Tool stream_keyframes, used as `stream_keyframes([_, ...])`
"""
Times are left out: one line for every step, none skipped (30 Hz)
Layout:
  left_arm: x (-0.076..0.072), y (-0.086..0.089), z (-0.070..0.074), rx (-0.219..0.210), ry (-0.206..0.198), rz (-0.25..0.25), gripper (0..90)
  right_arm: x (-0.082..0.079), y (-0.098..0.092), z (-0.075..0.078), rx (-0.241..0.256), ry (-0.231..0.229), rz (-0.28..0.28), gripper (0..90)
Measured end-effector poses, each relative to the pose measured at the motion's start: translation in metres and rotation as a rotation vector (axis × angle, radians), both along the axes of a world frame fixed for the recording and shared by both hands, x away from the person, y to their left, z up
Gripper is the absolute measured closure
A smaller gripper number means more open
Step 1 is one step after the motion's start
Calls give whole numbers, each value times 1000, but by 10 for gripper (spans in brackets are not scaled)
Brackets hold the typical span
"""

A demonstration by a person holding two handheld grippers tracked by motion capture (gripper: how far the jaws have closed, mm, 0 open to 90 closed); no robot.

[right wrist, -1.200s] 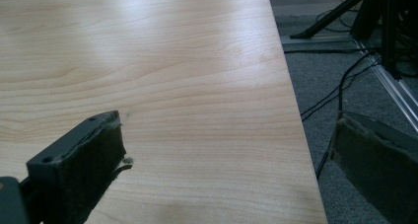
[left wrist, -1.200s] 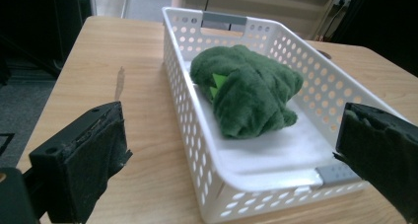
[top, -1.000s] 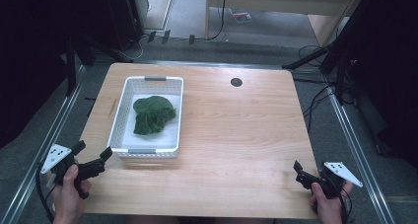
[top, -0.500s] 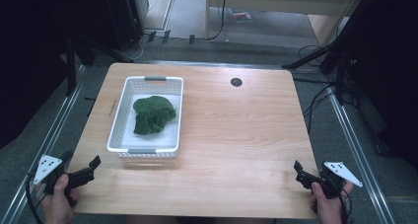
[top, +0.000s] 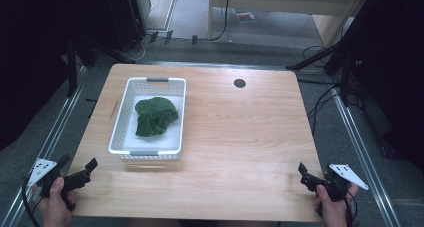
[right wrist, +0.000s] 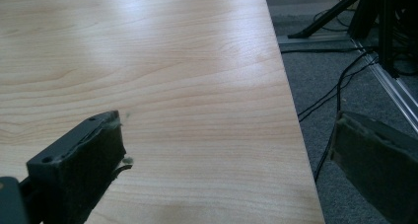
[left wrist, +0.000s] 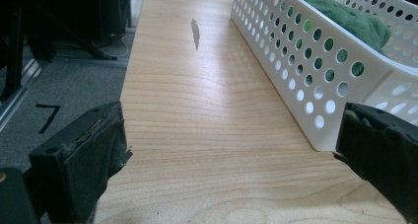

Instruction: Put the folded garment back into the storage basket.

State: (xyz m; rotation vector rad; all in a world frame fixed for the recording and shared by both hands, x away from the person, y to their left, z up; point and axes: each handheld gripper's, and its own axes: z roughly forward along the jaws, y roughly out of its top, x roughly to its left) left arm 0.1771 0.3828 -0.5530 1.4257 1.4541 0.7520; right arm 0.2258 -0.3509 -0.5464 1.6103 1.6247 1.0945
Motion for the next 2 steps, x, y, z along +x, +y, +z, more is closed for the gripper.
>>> stream_keyframes([0,-1,0,8,0,-6,0,0,0,0,-4,-3,2,1])
stream_keyframes([0,-1,0,8,0,-6,0,0,0,0,-4,-3,2,1])
